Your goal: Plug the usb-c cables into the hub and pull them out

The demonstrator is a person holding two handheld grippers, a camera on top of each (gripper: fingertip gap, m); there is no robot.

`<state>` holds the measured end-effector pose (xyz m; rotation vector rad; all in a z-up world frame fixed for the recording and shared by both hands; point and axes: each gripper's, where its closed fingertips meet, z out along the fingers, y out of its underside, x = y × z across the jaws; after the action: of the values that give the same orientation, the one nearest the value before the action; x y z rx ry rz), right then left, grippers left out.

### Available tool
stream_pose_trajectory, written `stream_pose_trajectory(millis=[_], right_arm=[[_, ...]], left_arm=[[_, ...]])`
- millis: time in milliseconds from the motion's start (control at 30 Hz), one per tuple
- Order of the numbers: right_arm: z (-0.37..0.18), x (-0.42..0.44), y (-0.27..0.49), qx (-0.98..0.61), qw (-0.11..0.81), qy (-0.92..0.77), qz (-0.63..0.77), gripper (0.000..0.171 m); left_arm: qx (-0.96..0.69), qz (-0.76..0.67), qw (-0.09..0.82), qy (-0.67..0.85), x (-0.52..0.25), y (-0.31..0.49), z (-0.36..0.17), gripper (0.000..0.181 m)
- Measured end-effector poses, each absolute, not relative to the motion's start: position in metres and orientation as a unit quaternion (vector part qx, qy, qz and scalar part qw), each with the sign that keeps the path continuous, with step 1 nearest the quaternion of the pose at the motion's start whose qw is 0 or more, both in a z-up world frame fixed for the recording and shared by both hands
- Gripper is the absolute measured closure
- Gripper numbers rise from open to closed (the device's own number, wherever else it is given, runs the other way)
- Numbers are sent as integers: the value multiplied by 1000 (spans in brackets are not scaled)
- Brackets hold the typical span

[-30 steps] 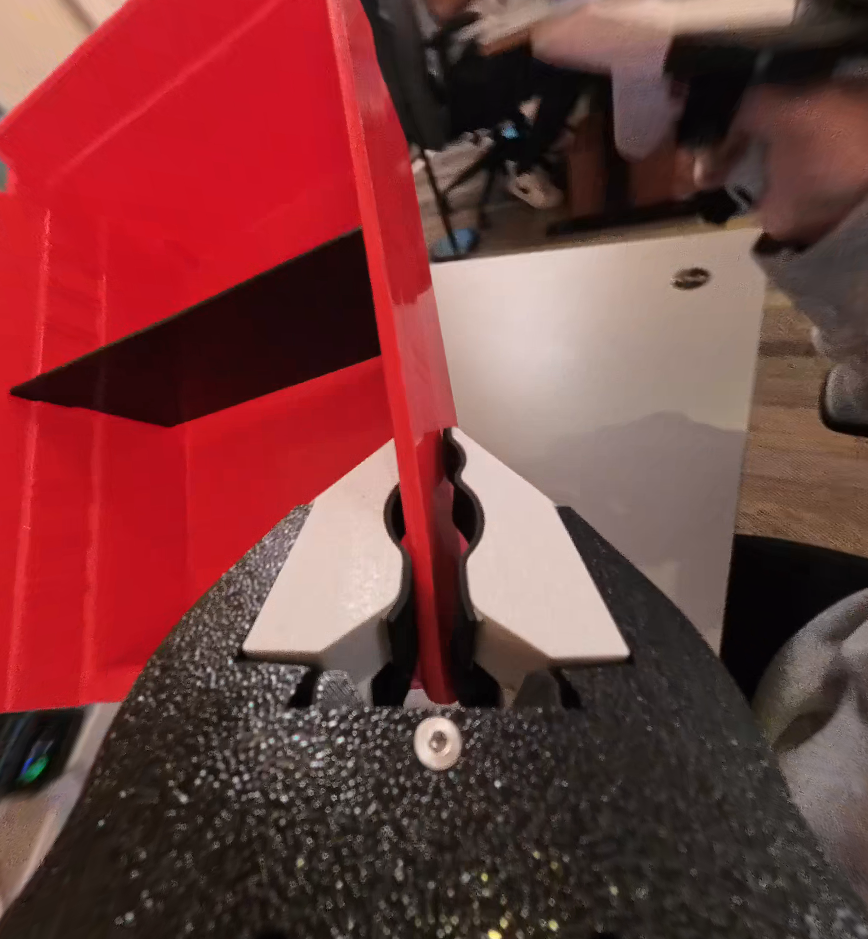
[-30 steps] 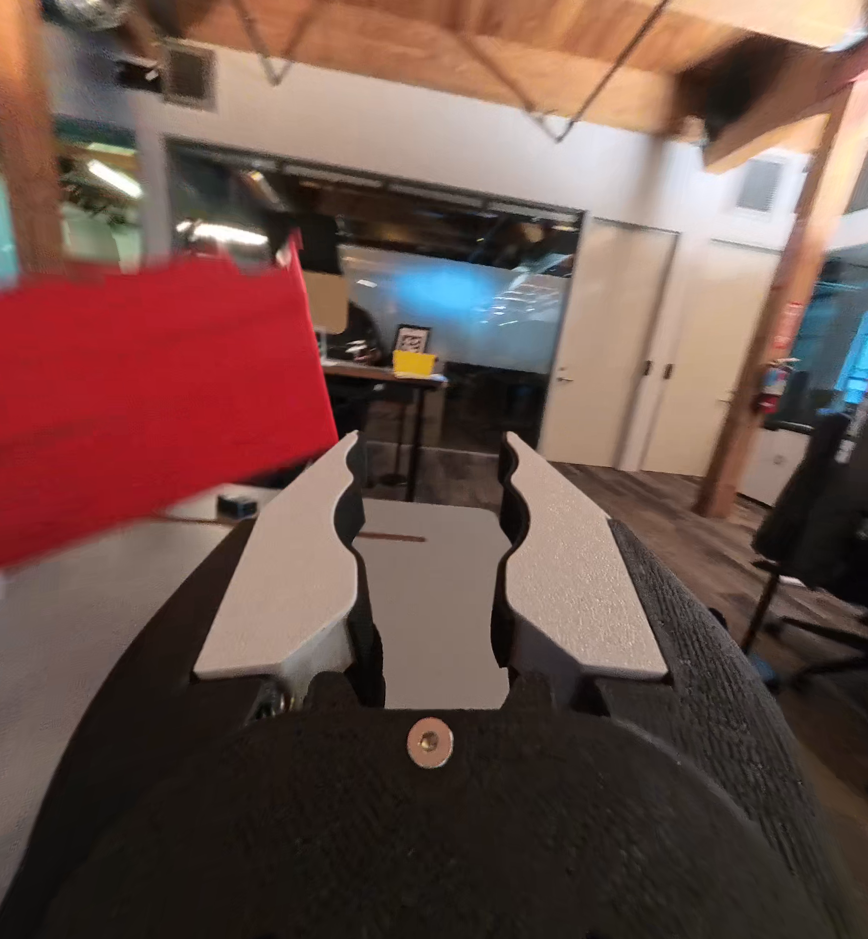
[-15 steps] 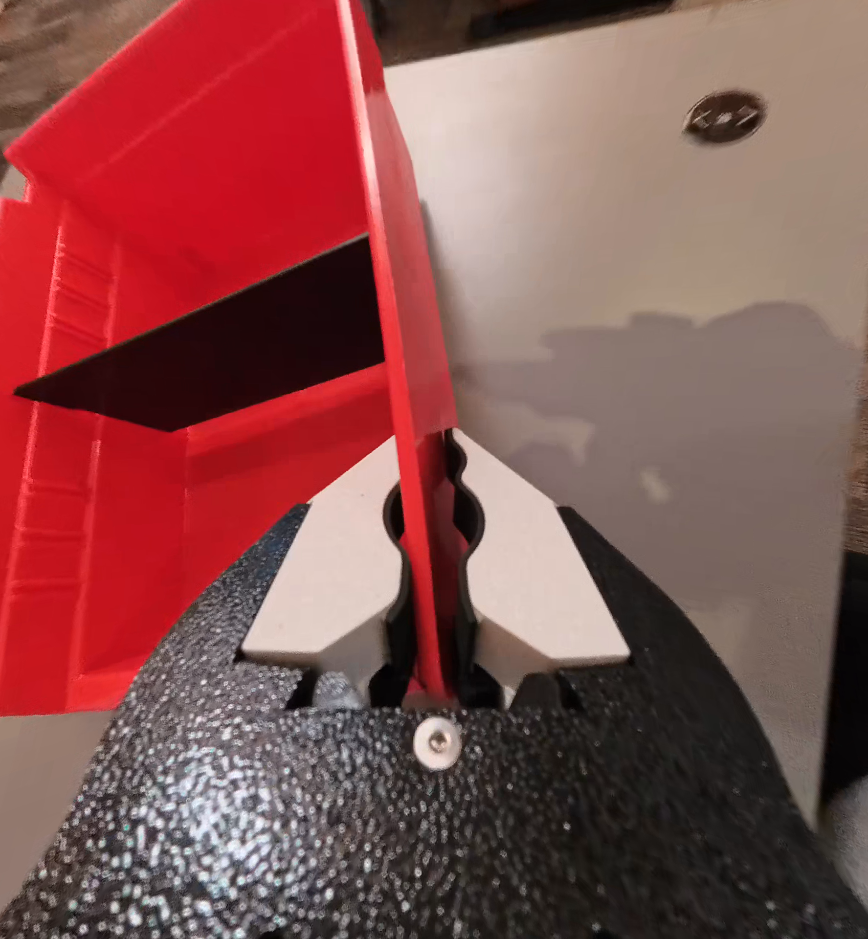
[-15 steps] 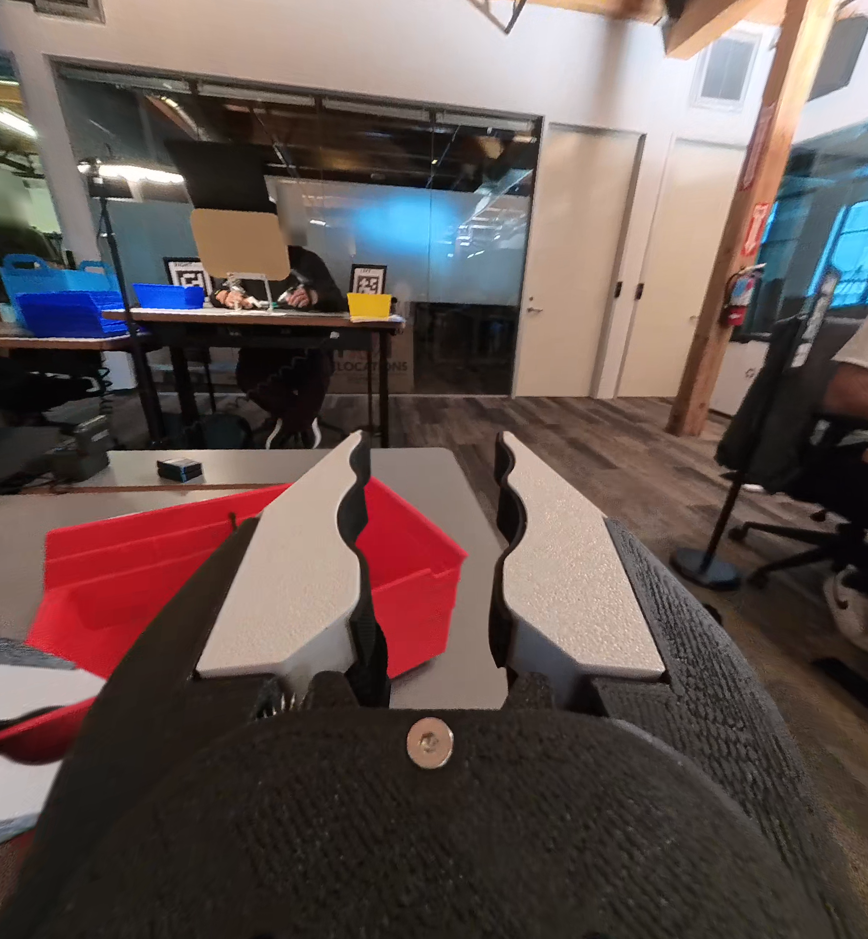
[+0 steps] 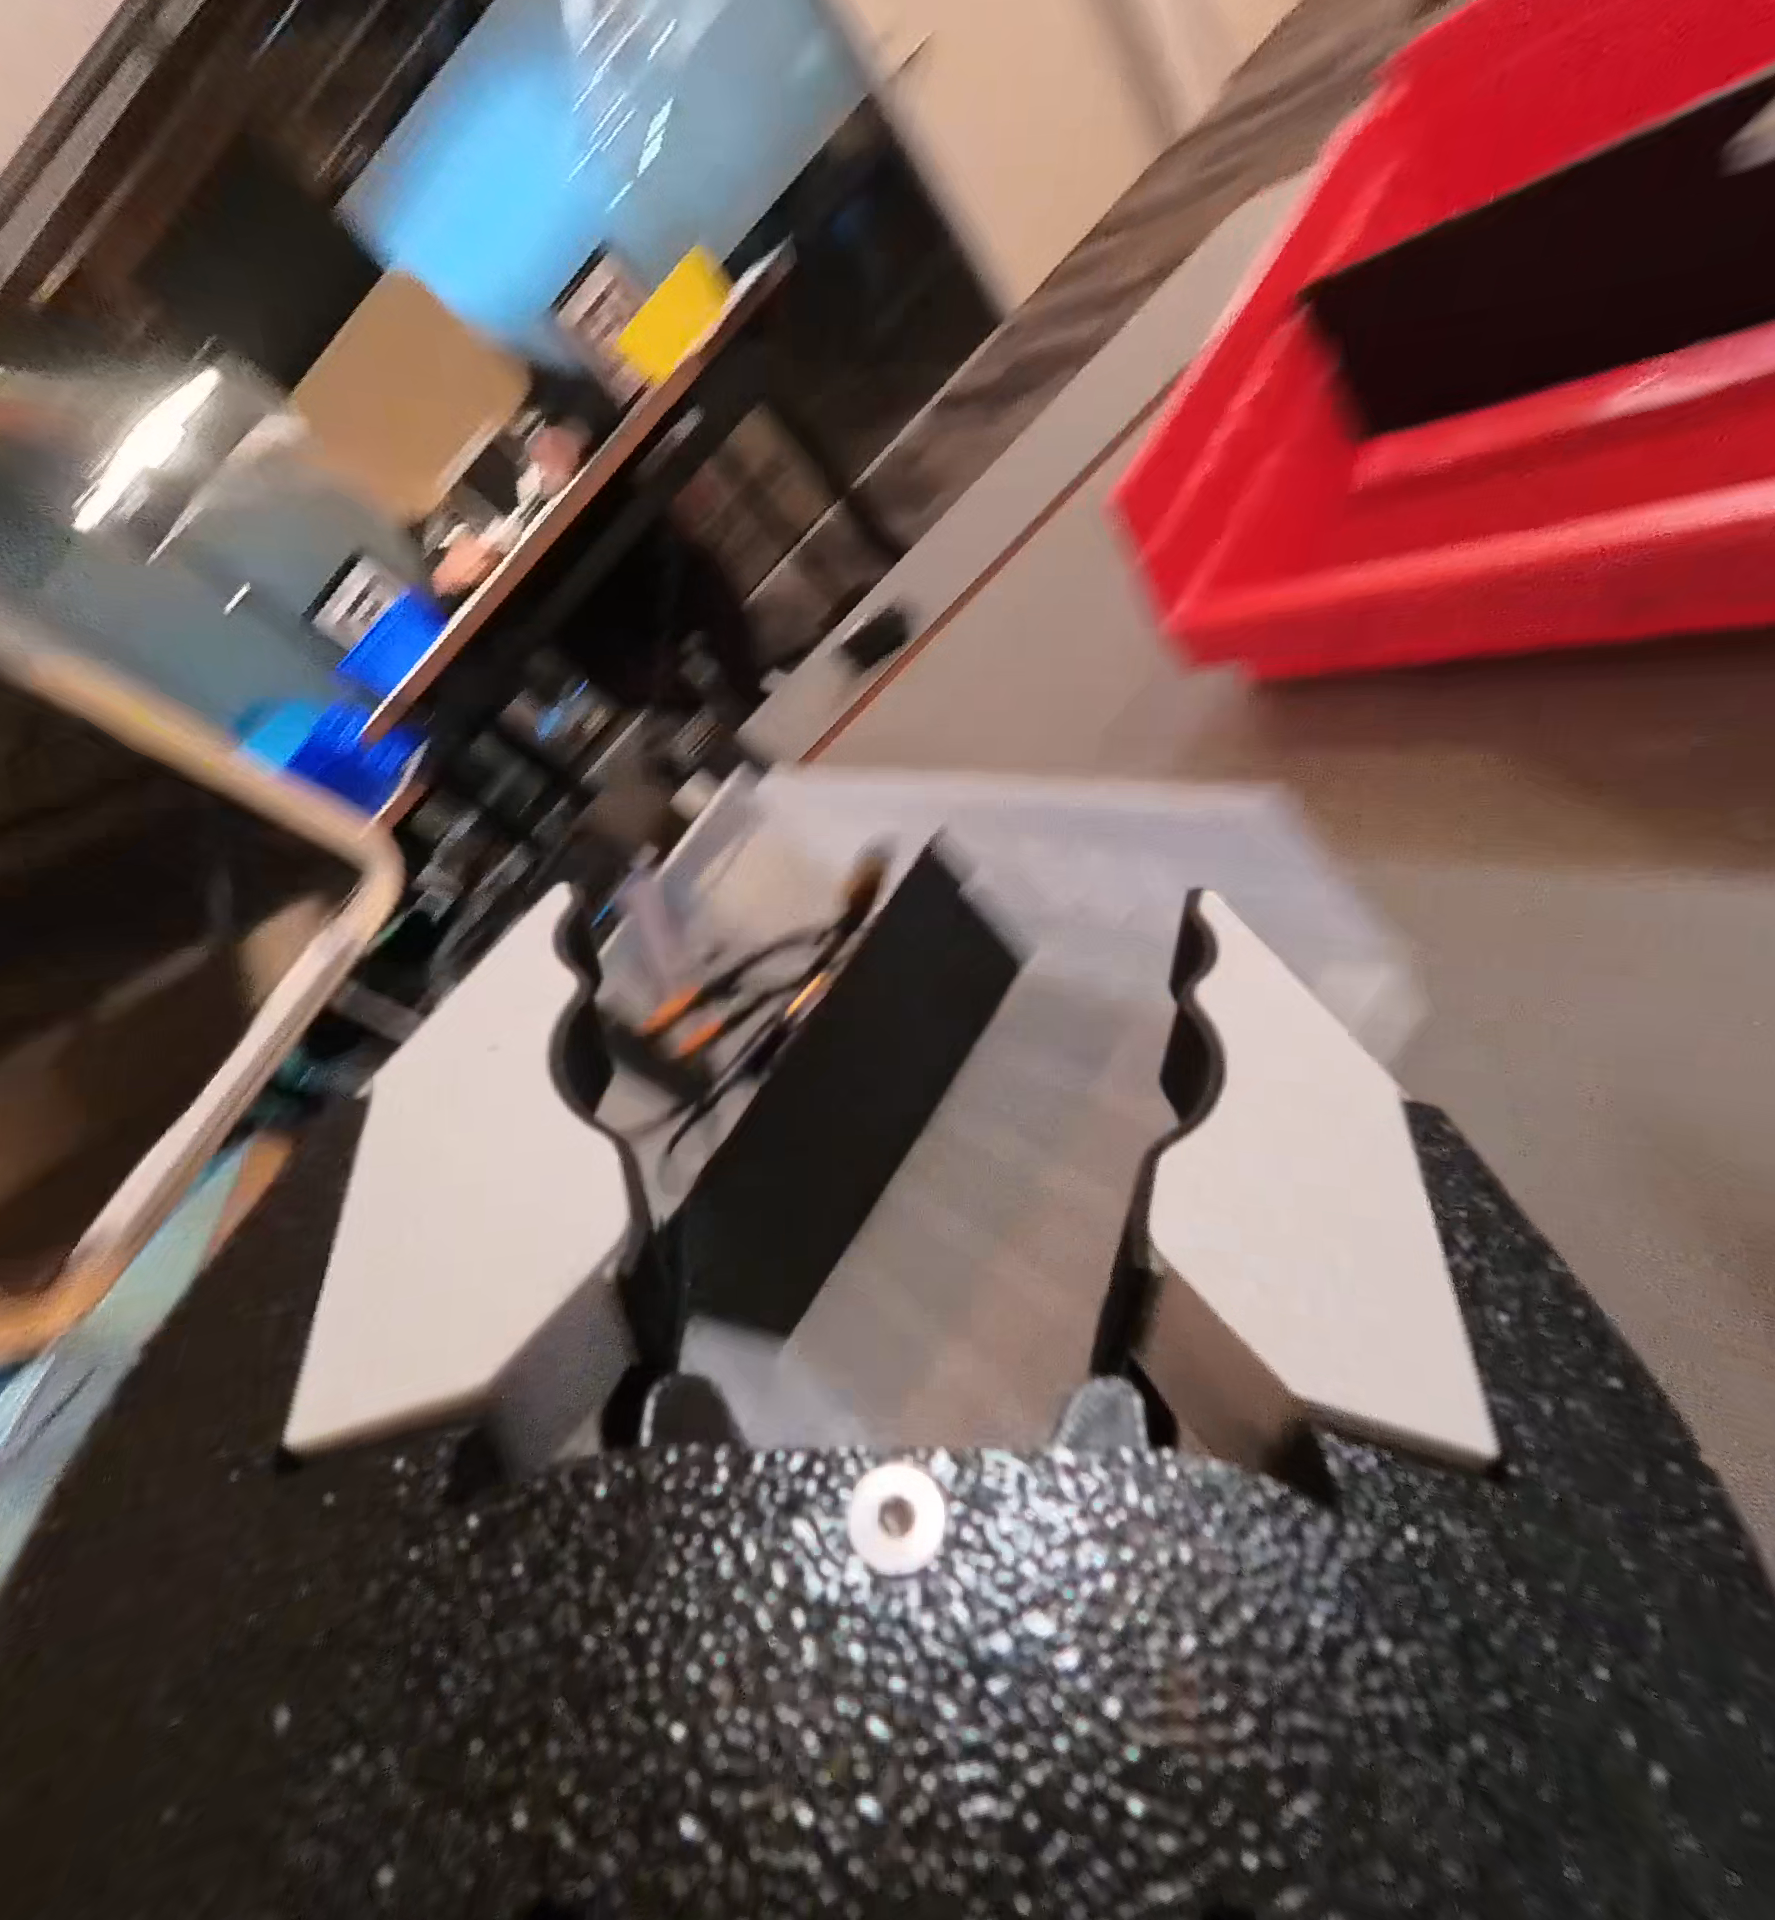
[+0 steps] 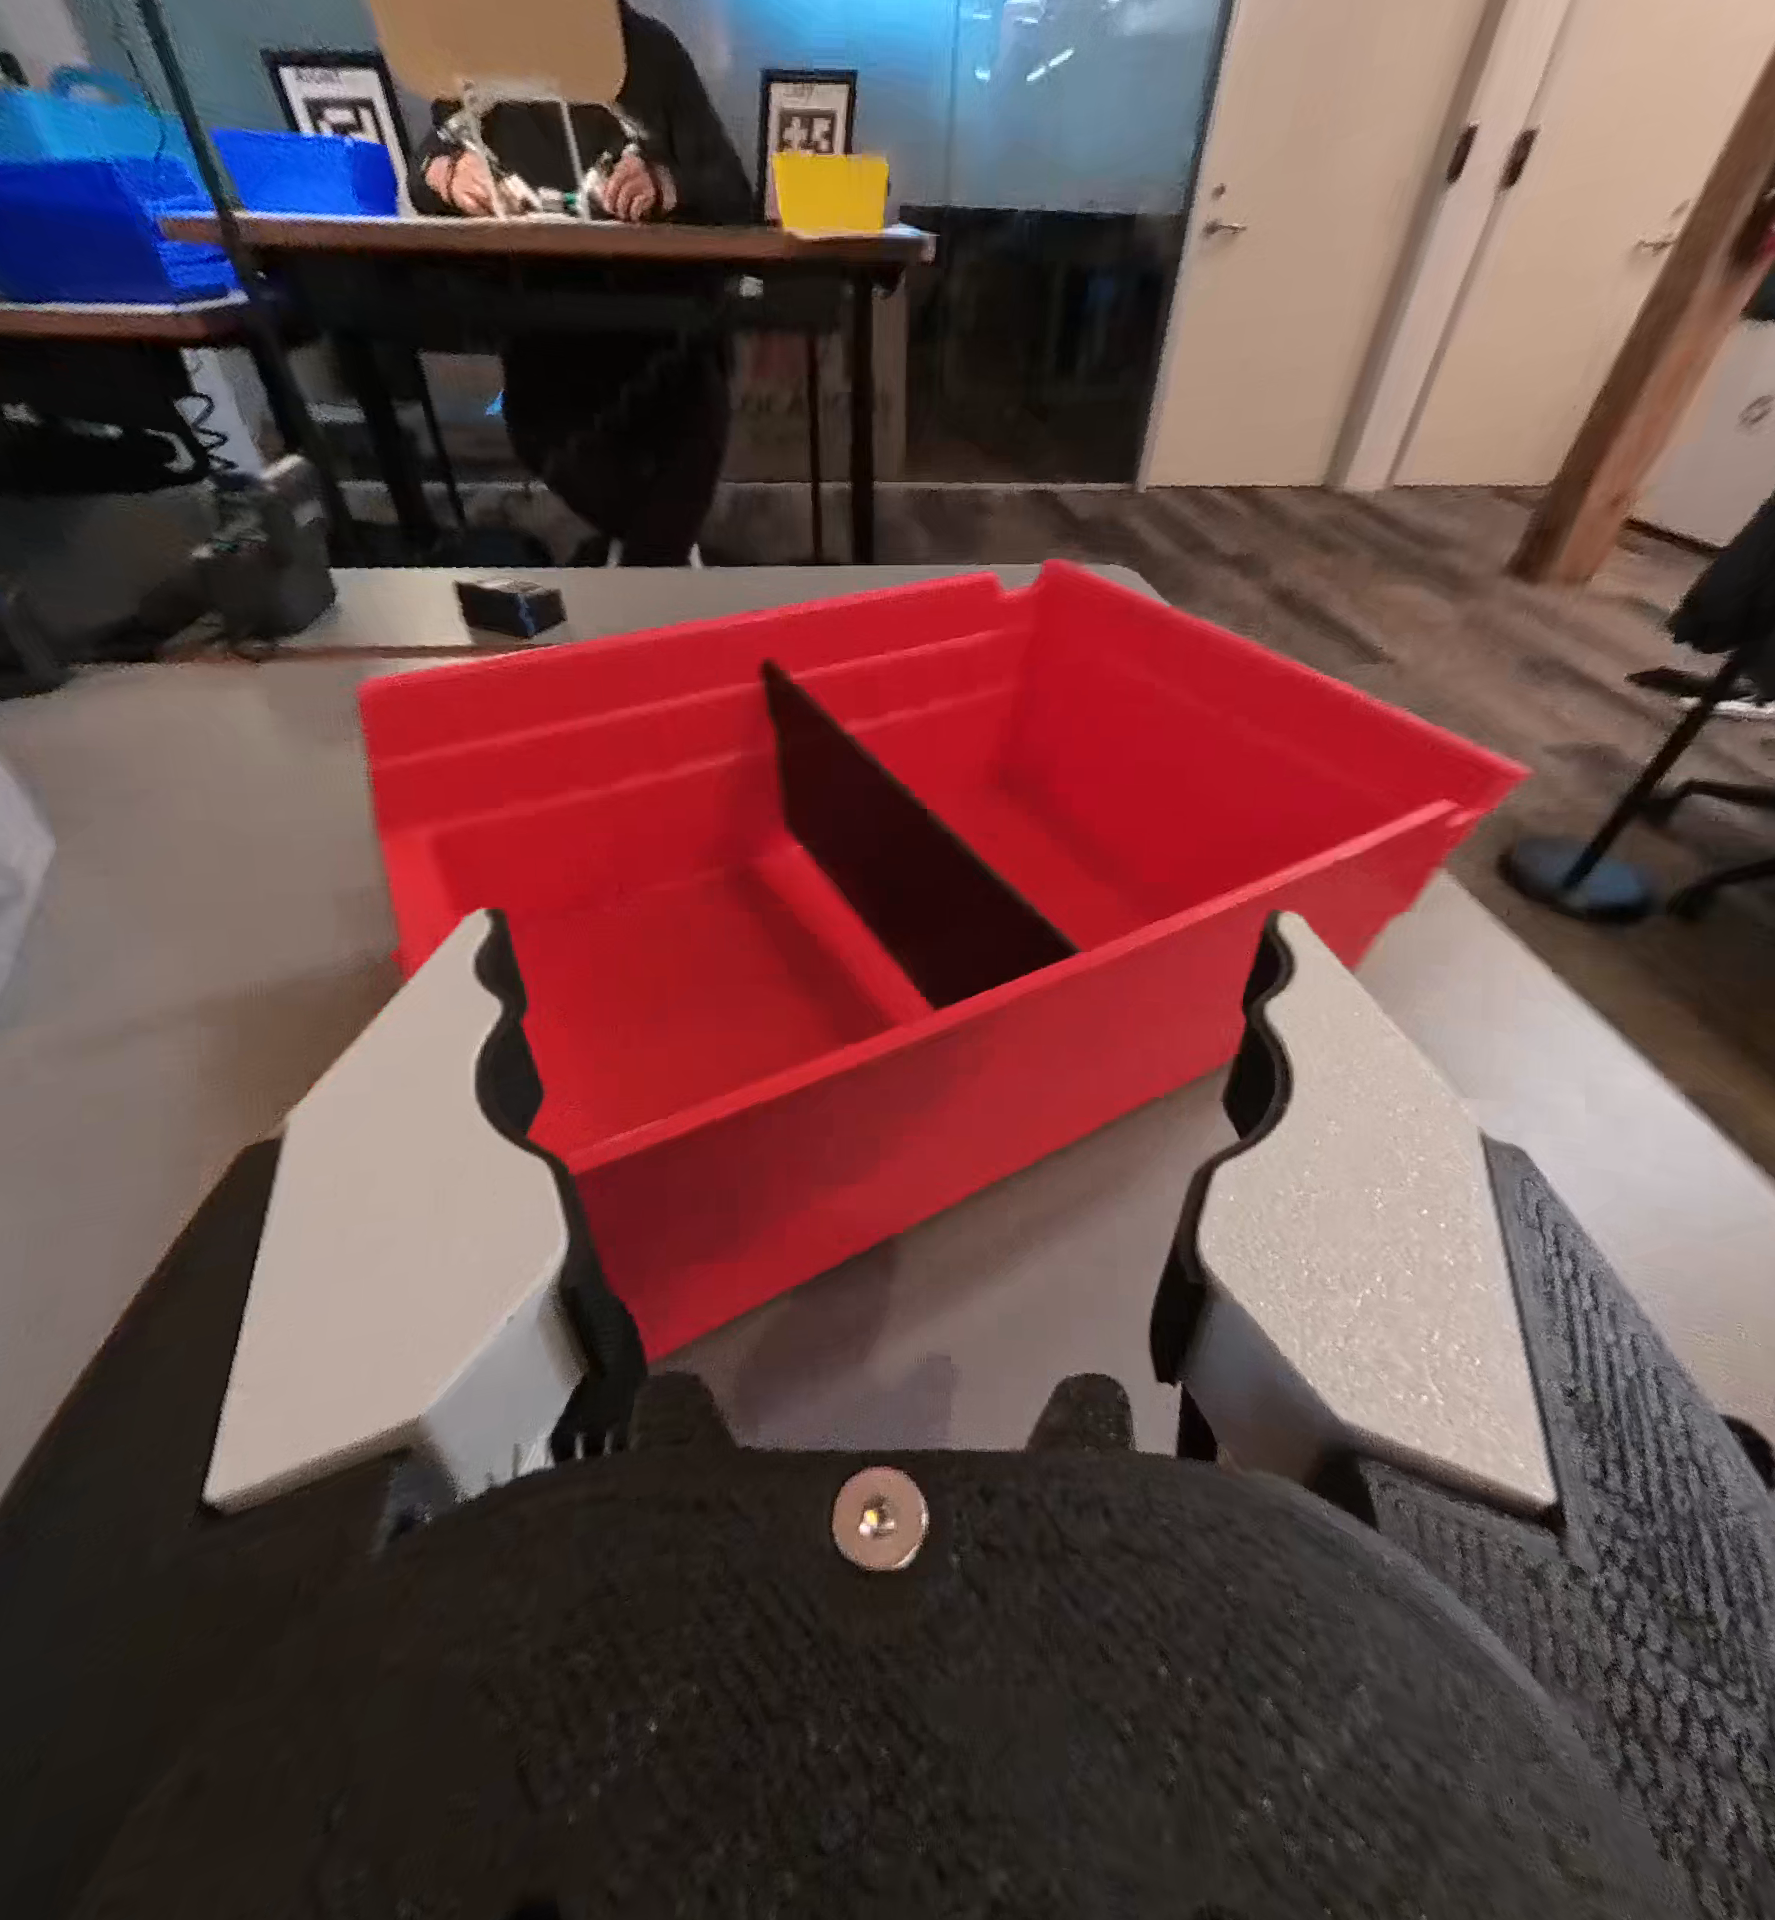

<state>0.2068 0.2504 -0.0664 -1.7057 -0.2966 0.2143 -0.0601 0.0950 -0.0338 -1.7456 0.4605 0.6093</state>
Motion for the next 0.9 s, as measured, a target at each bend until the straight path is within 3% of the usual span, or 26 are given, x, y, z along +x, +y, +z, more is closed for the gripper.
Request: stream_pose_trajectory(millis=[167,433,567,600,700,800,900], right_arm=[[-92,169,241,-781,590,-180,96,32],[-120,169,248,-834,515,-188,63,28],[-119,202,242,-840,504,-194,46,58],[-118,217,242,-841,503,-194,32,74],[-111,263,247,-837,513,-192,0,150],[-112,306,262,-836,512,-196,-28,162],[-112,323,279,-843,501,-194,29,165]], left_arm=[[-804,276,523,59,-150,58,-71,66],[-854,278,440,11,-192,54,-118,73],[-852,303,426,-3,-217,41,-119,93],[-855,304,421,-7,-225,37,-121,103],[-862,294,412,-24,-248,25,-126,132],[-864,263,425,-65,-274,15,-121,159],[-874,208,434,-74,-295,5,-122,165]])
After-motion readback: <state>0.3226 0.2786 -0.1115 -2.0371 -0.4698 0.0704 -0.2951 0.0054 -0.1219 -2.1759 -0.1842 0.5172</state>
